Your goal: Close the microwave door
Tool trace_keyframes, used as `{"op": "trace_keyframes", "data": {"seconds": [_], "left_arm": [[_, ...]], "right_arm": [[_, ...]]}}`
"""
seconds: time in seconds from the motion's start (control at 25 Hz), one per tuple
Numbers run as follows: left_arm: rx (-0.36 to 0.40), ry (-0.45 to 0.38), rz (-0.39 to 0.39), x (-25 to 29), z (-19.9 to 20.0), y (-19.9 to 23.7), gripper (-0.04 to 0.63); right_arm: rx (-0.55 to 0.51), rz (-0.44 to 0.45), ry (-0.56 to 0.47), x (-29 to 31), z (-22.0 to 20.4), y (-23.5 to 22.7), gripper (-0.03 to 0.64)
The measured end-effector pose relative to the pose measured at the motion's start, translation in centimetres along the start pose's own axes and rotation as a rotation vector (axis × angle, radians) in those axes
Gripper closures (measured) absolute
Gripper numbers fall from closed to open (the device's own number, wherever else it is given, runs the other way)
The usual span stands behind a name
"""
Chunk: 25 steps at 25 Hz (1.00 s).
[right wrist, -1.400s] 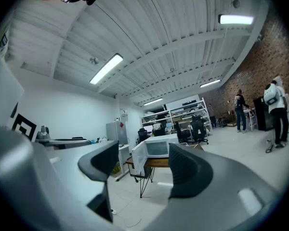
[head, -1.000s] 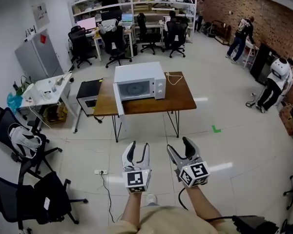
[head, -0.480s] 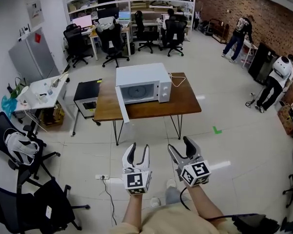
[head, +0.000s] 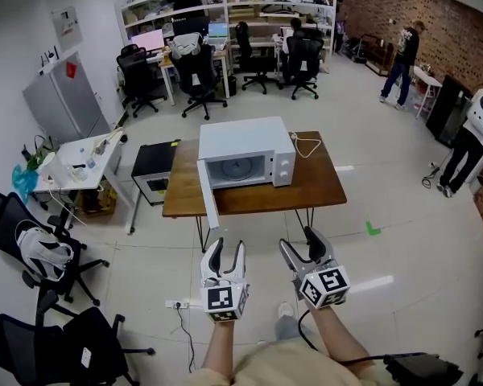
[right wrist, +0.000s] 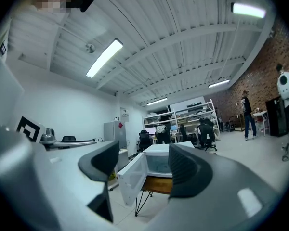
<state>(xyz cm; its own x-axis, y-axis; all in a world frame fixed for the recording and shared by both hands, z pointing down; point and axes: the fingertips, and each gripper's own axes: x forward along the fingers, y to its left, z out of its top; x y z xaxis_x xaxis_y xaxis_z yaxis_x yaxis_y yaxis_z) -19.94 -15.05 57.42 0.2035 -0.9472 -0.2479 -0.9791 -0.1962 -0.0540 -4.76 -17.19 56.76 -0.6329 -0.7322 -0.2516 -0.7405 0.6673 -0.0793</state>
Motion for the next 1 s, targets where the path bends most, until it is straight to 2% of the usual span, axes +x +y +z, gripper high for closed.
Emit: {"op": "trace_keyframes", "data": {"seconds": [0.08, 0.24, 0.44, 0.6, 0.68, 0.76, 0.92, 1.0], "left_arm": [[0.002, -0.005, 0.007, 3.1, 0.0, -0.8, 0.400], [0.065, -0.015, 0.007, 8.3, 0.1, -2.3, 0.399], [0.063, -0.017, 0.001, 15.2, -0.7, -4.2, 0.400], [0.086, 0.041, 0.000, 17.8, -2.1, -4.7, 0.399], [0.099, 0.026, 0.009, 19.5, -2.5, -4.8, 0.399], [0.094, 0.049, 0.030, 20.7, -2.6, -5.0, 0.399], [0.065, 0.012, 0.048, 21.9, -1.8, -4.8, 0.399], [0.079, 0.010, 0.063, 22.4, -1.9, -3.9, 0.399]], "right_arm": [[-0.001, 0.011, -0.005, 1.5, 0.4, -3.0, 0.307], [-0.002, 0.019, -0.017, 3.8, 1.5, -8.2, 0.307], [0.009, 0.037, -0.060, 7.0, 2.2, -14.4, 0.310], [0.050, 0.032, -0.154, 8.0, 2.9, -17.5, 0.331], [0.064, 0.033, -0.153, 8.8, 2.5, -19.1, 0.345], [0.083, 0.048, -0.134, 9.6, 1.7, -20.7, 0.345], [0.113, 0.054, -0.155, 9.8, 0.7, -22.4, 0.345], [0.138, 0.060, -0.157, 10.4, -0.4, -23.0, 0.345]]}}
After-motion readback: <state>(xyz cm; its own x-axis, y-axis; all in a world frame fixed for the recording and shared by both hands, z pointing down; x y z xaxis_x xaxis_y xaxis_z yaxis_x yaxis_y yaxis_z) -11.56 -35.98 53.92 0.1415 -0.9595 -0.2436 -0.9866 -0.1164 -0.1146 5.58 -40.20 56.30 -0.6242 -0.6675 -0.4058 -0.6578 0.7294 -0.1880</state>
